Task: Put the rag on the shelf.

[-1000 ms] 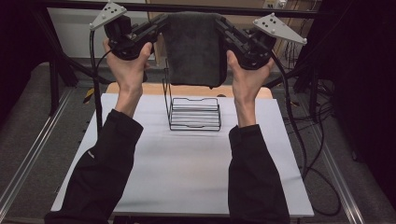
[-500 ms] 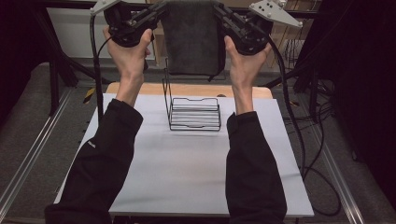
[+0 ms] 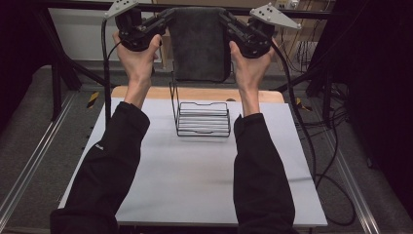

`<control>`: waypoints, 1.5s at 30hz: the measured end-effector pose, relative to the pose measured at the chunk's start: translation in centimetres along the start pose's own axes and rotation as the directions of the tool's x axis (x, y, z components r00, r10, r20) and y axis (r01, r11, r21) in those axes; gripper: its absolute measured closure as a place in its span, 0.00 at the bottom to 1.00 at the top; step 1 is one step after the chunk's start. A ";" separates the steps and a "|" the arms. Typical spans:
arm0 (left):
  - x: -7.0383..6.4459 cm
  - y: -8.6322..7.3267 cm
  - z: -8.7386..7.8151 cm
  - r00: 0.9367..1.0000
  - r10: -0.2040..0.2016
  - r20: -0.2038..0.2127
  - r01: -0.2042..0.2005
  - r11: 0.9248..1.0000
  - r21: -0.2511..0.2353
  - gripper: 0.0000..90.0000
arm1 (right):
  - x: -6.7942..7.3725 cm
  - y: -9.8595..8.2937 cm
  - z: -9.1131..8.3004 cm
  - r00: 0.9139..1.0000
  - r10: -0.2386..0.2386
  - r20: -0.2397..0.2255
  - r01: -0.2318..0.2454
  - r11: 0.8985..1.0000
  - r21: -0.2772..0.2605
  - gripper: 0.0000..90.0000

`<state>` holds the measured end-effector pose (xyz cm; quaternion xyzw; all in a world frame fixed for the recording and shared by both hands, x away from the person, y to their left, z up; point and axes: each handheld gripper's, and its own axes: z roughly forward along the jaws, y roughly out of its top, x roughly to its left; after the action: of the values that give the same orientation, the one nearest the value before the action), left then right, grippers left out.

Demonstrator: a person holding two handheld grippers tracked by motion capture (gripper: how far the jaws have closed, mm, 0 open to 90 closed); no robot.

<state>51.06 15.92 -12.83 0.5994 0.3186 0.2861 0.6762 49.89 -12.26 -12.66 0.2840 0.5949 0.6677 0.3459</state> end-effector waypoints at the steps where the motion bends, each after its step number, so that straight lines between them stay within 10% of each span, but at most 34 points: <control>1: 0.1 -0.3 0.0 1.000 -0.002 0.000 0.002 1.000 0.004 0.90 | 0.0 -0.2 0.0 1.000 -0.006 0.000 0.006 1.000 0.007 0.90; 45: -0.5 -5.9 -0.7 0.995 0.063 0.081 -0.077 0.979 0.189 0.90 | -1.0 -6.8 -2.6 0.997 0.079 -0.021 -0.075 0.985 0.154 0.90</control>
<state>50.22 15.31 -18.71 0.6830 0.2980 0.2549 0.6162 49.30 -14.27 -19.73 0.3234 0.6378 0.6366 0.2888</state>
